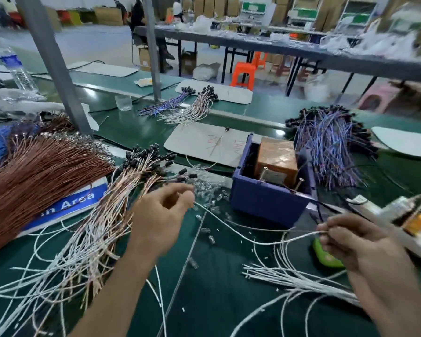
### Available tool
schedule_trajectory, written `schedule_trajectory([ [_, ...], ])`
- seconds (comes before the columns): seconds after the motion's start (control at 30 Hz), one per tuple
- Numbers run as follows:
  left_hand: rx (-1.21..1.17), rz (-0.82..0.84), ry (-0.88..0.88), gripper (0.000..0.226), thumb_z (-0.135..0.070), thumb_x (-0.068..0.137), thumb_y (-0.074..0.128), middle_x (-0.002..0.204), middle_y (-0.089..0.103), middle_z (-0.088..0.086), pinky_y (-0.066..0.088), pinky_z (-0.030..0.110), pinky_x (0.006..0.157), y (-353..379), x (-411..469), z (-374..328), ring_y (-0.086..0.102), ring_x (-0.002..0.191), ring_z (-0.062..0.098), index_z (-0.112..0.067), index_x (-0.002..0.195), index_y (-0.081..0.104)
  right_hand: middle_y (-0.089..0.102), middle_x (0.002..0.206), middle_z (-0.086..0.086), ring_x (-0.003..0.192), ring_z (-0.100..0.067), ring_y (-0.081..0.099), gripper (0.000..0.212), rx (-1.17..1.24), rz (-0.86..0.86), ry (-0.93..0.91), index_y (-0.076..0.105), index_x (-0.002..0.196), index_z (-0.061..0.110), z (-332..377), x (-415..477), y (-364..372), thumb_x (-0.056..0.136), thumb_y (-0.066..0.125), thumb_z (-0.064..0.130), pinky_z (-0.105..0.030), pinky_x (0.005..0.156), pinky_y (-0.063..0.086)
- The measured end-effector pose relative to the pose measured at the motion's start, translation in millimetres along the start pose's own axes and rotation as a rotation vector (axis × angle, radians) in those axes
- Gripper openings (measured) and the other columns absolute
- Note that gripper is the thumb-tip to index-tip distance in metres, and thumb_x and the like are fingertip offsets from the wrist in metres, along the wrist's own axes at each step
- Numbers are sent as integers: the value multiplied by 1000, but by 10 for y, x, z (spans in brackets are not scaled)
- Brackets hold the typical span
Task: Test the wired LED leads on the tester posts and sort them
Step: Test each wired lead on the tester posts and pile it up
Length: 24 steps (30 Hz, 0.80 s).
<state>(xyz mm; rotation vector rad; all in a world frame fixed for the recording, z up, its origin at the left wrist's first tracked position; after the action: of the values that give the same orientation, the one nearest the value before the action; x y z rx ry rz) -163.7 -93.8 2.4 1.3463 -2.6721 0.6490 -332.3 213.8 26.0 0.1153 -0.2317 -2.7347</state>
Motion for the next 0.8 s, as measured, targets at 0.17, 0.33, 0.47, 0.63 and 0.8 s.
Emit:
schedule_trajectory([
  [0.17,146,394,235,34,-33,80,82,114,66,-27,38,5,97,863,-502,-383,58,112,-7,-40,113,77,74,74,-13,58,-16,69,42,5,-48,38,76,67,10,-328,-22,-289,88,54,-19,-21,57,59],
  [0.33,342,465,488,44,-35,84,78,135,63,-19,15,8,112,1420,-688,-487,46,129,1,-35,128,71,74,79,-15,61,-17,68,36,0,29,2,75,72,9,-415,-41,-376,84,57,-20,-21,58,58],
  [0.47,348,401,500,16,-35,86,78,96,76,-15,32,22,103,1486,-690,-382,56,98,3,-31,100,82,73,82,-17,66,-20,67,36,-42,74,-35,76,73,10,-364,-32,-576,83,59,-19,-23,62,58],
  [0.63,245,333,391,10,-41,84,77,73,69,-18,35,21,91,1468,-657,-213,50,90,1,-32,86,82,76,75,-7,66,-18,71,43,-452,-12,-137,78,74,16,-256,14,-723,82,64,-23,-21,63,57],
  [0.8,147,326,402,2,-31,84,80,75,68,-15,41,26,85,1532,-669,-195,54,87,9,-29,85,80,67,95,32,92,14,61,44,-1027,-96,-485,78,88,40,-58,-147,-297,75,75,-2,1,80,40],
])
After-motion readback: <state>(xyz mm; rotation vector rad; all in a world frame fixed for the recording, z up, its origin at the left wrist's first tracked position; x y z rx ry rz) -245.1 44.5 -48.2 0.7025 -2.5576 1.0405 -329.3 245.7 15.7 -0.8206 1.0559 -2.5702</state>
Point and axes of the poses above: each hand's wrist, its own x-axis towards the middle knuckle, its own y-axis out of the palm, z = x × y, the point moved 6 cm from there along x, towards the middle knuckle
